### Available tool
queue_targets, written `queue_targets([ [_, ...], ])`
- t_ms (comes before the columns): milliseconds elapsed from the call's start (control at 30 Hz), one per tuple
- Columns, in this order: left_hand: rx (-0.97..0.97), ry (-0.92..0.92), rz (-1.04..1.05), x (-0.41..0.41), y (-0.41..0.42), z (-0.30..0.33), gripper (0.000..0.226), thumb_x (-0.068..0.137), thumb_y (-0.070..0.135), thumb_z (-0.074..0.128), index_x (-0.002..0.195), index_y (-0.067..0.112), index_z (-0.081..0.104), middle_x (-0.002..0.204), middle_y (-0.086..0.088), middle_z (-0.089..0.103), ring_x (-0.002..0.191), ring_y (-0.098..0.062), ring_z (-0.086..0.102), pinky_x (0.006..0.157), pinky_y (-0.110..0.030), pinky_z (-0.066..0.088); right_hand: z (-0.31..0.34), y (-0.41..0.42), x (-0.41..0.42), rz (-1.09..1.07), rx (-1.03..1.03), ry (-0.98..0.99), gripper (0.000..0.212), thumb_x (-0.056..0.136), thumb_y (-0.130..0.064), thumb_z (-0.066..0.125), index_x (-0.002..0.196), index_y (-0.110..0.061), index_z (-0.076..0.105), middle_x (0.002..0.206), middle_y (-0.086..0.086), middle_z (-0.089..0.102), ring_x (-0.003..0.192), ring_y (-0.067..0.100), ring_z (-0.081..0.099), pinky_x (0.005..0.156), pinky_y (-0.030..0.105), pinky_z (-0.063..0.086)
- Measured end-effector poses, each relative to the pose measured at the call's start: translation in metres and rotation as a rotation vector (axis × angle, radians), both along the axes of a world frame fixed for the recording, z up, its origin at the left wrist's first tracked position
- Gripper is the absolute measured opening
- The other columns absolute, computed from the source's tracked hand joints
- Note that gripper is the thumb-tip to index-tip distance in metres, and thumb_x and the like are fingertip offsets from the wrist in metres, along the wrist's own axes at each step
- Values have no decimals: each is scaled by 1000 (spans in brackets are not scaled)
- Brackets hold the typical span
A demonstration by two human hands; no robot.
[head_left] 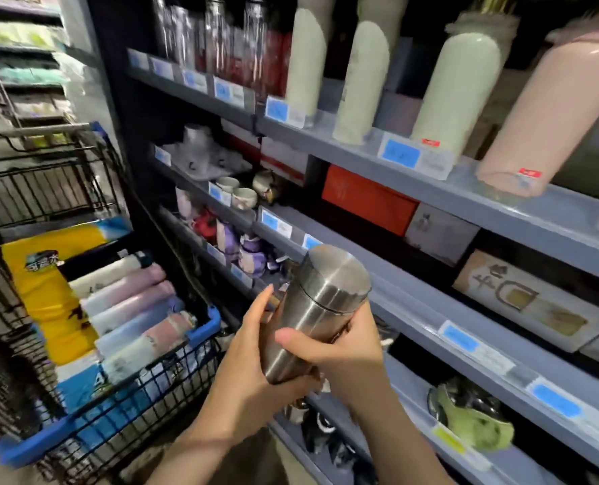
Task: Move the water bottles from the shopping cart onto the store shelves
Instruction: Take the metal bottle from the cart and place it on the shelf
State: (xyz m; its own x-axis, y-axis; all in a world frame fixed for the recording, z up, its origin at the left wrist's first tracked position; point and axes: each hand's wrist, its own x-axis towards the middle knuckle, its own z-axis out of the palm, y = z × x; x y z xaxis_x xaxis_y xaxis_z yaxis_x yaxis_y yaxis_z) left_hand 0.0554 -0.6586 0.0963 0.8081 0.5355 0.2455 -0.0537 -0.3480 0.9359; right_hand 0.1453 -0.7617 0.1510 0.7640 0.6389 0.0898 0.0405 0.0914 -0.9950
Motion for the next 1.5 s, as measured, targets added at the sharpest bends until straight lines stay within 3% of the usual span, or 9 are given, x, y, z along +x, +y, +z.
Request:
queue_targets([
  [267, -19, 15, 66, 33, 87, -27, 89, 49, 79, 72, 127, 64, 31, 131, 30, 43, 120, 11, 43, 97, -19, 39, 19, 47, 49, -231, 68, -103, 54, 39, -18, 86, 88, -6, 66, 75, -4, 73, 71, 5, 69, 67, 19, 55],
  [367, 27, 78, 38, 70, 120, -29, 67, 60, 80, 60, 120, 56, 45, 126, 33, 45, 118, 13, 43, 101, -33, 43, 17, 50, 76, -366, 67, -154, 81, 31, -41, 91, 100, -11, 60, 87, -12, 73, 77, -2, 69, 70, 17, 55],
  [433, 68, 79, 54, 104, 139, -27, 63, 67, 76, 60, 121, 47, 47, 128, 23, 50, 117, 4, 48, 104, -32, 41, 22, 54, 98, -444, 33, -230, 85, 34, -54, 93, 106, -28, 56, 99, -19, 70, 86, -5, 66, 77, 16, 54],
  [567, 129, 101, 102, 180, 179, -25, 64, 84, 39, 70, 139, 21, 43, 139, 1, 46, 127, -9, 44, 103, -20, 32, 25, 61, 149, -382, -63, -641, 99, 46, -8, 95, 101, -73, 45, 106, -49, 49, 100, -21, 51, 81, -2, 38],
  [733, 349, 239, 112, 251, 224, -43, 87, 81, 54, 67, 151, 27, 22, 160, -2, 13, 146, -19, 15, 116, -41, 23, 1, 78, 189, -279, -134, -720, 80, 59, -14, 93, 129, -16, 54, 128, -23, 50, 121, 13, 53, 99, 35, 47],
  [867, 570, 280, 123, 262, 241, -68, 104, 69, 72, 52, 149, 11, 27, 157, -9, 24, 144, -26, 25, 112, -47, 32, -3, 95, 200, -212, -111, -713, 79, 61, -10, 91, 130, -7, 51, 131, -20, 50, 124, 16, 52, 100, 40, 47],
  [1200, 542, 170, 11, 261, 275, -83, 107, 71, 85, 42, 147, 11, 29, 149, -12, 38, 133, -34, 43, 96, -52, 46, 7, 182, 216, -176, -670, -1022, 75, 70, -39, 78, 135, -29, 43, 128, -10, 54, 115, 16, 52, 92, 41, 46],
  [1367, 353, 172, 4, 257, 282, -85, 101, 73, 41, 77, 151, 16, 19, 147, -7, 44, 135, -25, 43, 105, -36, 36, 18, 217, 230, -178, -809, -859, 86, 69, -39, 80, 142, -30, 36, 135, -5, 52, 121, 19, 50, 95, 37, 44],
  [1500, 348, 159, 33, 257, 282, -84, 86, 80, 39, 71, 150, 16, 26, 142, -8, 50, 130, -27, 48, 101, -41, 41, 21, 229, 232, -278, -690, -648, 54, 66, -37, 85, 106, -23, 52, 105, -8, 59, 99, 14, 57, 81, 29, 45],
])
